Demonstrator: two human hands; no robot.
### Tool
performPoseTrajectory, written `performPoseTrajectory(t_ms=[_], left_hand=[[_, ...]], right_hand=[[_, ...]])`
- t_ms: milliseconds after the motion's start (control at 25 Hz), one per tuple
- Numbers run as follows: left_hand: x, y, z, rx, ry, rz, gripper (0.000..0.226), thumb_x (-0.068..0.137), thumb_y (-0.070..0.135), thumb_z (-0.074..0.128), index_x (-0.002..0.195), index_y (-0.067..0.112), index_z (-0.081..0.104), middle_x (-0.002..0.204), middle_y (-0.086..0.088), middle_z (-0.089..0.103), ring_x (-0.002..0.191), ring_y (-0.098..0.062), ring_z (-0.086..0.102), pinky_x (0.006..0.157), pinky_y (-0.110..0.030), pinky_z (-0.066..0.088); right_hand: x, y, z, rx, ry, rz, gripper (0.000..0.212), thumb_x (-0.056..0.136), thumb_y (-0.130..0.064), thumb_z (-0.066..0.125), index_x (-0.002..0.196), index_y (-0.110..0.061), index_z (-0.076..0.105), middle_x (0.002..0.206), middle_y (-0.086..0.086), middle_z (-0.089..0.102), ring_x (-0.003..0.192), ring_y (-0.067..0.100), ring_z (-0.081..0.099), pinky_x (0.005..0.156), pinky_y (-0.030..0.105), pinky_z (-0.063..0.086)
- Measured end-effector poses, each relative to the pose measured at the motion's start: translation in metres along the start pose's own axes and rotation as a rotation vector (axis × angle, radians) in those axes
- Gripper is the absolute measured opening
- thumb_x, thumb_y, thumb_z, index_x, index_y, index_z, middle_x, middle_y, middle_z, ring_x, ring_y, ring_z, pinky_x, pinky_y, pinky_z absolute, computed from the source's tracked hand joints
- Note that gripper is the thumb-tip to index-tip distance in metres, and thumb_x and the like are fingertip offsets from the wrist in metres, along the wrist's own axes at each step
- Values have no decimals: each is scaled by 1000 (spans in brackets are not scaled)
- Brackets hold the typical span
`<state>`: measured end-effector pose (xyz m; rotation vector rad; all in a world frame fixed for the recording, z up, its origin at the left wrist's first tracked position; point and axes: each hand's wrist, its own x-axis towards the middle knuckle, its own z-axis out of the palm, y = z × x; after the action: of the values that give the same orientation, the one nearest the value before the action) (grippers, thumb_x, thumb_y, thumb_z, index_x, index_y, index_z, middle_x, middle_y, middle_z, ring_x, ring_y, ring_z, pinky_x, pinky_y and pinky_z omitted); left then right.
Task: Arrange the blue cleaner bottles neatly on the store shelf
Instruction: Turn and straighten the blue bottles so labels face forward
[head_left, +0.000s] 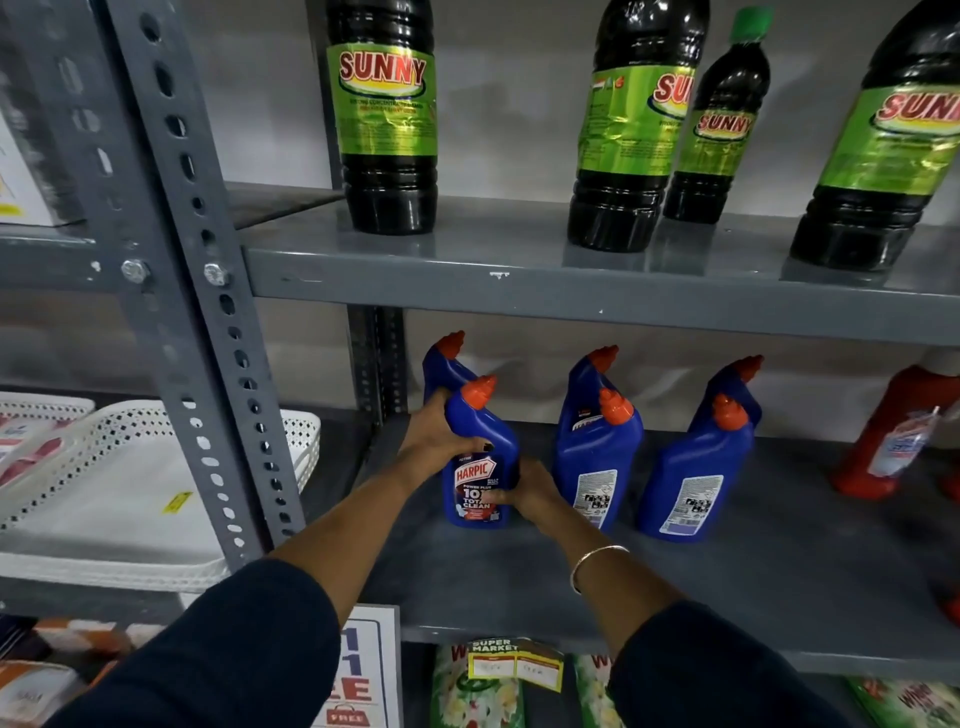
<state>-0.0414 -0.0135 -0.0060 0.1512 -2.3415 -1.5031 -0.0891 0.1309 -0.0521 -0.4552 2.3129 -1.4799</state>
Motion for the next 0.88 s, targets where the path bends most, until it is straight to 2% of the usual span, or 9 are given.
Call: performPoseTrajectory(t_ms=[80, 200, 320, 400, 520, 600, 680, 760, 880], left_hand=[[1, 2, -4, 6, -38, -38, 68, 59, 14, 82, 116, 13, 45, 109, -9, 63, 96, -23, 63, 86, -39, 55], [5, 16, -5, -60, 6, -22, 82, 61, 26, 81, 129, 21, 35, 123, -4, 53, 106, -18, 56, 91, -32, 51], [13, 44, 10, 105, 194, 222, 90, 59, 38, 81, 132, 16, 34, 135, -8, 44, 118, -22, 47, 92, -10, 35], [13, 61, 30, 345, 277, 457, 88, 56, 42, 81, 128, 12, 39, 138, -14, 40, 126, -28, 39, 103, -11, 25], [6, 73, 75, 513, 166, 641, 80, 59, 35, 80, 125, 11, 41, 139, -15, 39, 131, -30, 32, 107, -35, 31], [4, 68, 95, 403, -53, 501, 71, 64, 25, 79, 123, 10, 43, 132, -12, 47, 123, -27, 41, 99, -31, 37], [9, 62, 112, 321, -243, 281, 67, 65, 16, 78, 123, 7, 45, 127, -13, 53, 118, -27, 50, 96, -30, 41], [17, 58, 123, 363, -298, 135, 66, 65, 14, 78, 123, 6, 49, 126, -15, 57, 114, -28, 55, 98, -36, 45], [23, 57, 132, 402, -301, 13, 58, 64, 10, 79, 117, 8, 55, 118, -14, 65, 102, -24, 62, 86, -30, 49]], right_hand=[[-7, -5, -1, -37, -55, 27, 62, 68, 10, 74, 125, 4, 50, 126, 23, 59, 119, 33, 55, 100, 41, 47], [-20, -11, -13, -255, -206, 102, 56, 74, 1, 73, 124, 3, 48, 127, 19, 58, 119, 31, 54, 101, 38, 46], [-32, -9, -41, -617, -263, 259, 21, 79, -22, 72, 81, -9, 56, 81, 8, 64, 75, 20, 61, 67, 28, 52], [-39, -3, -61, -741, -260, 405, 31, 79, -27, 72, 70, -12, 46, 69, 5, 58, 61, 17, 55, 60, 26, 47], [-51, 15, -91, -831, -146, 457, 36, 76, -28, 74, 91, -6, 50, 111, 17, 64, 101, 30, 62, 89, 36, 48], [-52, 30, -103, -687, 29, 363, 60, 72, -23, 77, 119, -1, 48, 123, 15, 59, 110, 24, 57, 96, 32, 45], [-49, 45, -114, -400, 65, 234, 74, 70, -14, 79, 131, 0, 38, 121, 13, 58, 109, 21, 55, 101, 36, 45], [-40, 60, -122, -268, 48, 137, 79, 70, -11, 79, 135, -1, 35, 131, 16, 54, 121, 29, 52, 105, 45, 42], [-27, 72, -118, -269, 86, 14, 68, 71, -16, 79, 128, -1, 45, 127, 19, 59, 117, 32, 56, 102, 42, 44]])
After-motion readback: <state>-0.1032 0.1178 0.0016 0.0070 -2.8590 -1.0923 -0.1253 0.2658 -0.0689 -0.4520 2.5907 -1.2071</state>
